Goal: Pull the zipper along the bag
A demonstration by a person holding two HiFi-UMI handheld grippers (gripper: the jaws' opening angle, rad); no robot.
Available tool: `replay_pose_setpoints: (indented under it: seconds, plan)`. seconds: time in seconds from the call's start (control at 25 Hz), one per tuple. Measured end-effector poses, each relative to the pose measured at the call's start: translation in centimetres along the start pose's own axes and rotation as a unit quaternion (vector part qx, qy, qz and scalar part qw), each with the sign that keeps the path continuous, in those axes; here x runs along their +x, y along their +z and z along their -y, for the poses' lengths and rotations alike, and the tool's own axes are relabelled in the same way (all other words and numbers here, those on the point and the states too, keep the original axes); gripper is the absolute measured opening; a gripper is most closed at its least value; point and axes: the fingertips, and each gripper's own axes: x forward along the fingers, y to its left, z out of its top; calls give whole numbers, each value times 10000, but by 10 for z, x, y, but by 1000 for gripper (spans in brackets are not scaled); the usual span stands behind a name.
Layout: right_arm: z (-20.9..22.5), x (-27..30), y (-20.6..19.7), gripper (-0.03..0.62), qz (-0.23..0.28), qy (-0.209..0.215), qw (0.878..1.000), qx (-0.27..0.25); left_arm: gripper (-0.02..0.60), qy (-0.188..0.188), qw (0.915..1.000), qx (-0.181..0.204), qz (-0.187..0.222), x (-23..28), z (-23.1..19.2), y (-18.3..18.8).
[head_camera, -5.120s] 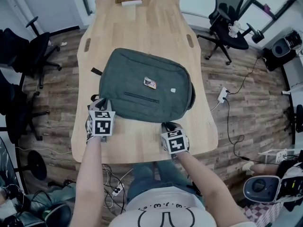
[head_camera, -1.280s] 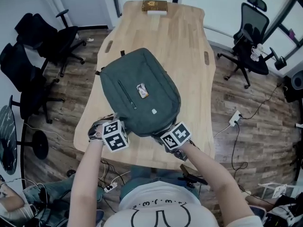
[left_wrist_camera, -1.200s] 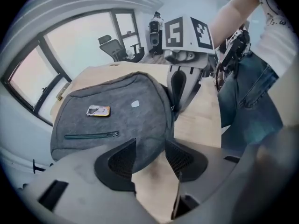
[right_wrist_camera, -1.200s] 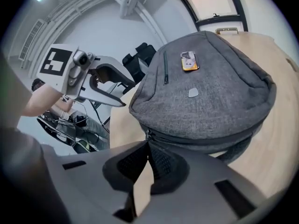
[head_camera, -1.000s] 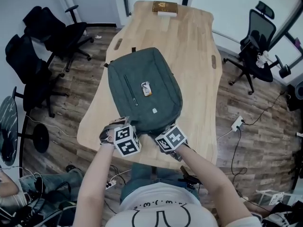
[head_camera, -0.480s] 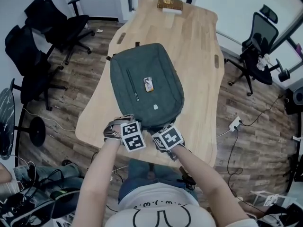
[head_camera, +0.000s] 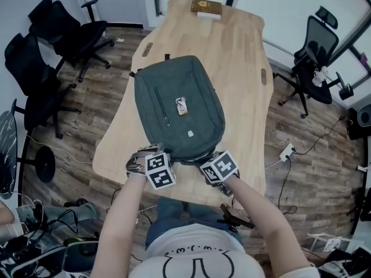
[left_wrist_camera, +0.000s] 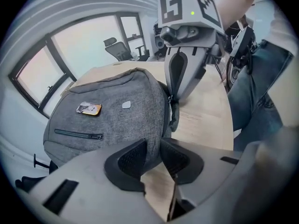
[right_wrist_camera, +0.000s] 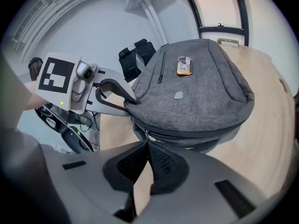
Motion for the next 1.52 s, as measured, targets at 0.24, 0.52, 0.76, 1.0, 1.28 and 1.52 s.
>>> replay_pose_setpoints:
  seconds: [0.24,0.52,0.76,1.0,1.28,1.52]
  plan:
    - [24,-20,-10,54,-165,-41,9997,-175,98,4,9999,104,-46,2,1,-2]
    - [49,-33,-17,55,-290,-205,9979,-543,95,47,9997,225,-88,2,2,-2]
    - [80,-47,-16,55,-558,-462,9926,-976,89,109,9989,415,-178,0,1,-4]
    - [128,-58,-8,63,-658,-683,9924,-790,89,36,9989,414,-196,0,3,-4]
    - [179,-57,9,69,-507,-1466,9858,-648,83,62,9974,638,-318,4,2,4]
    - [169,-68,3,54,-135,-1395,9896,-331,87,-221,9992,289,-177,5,4,6]
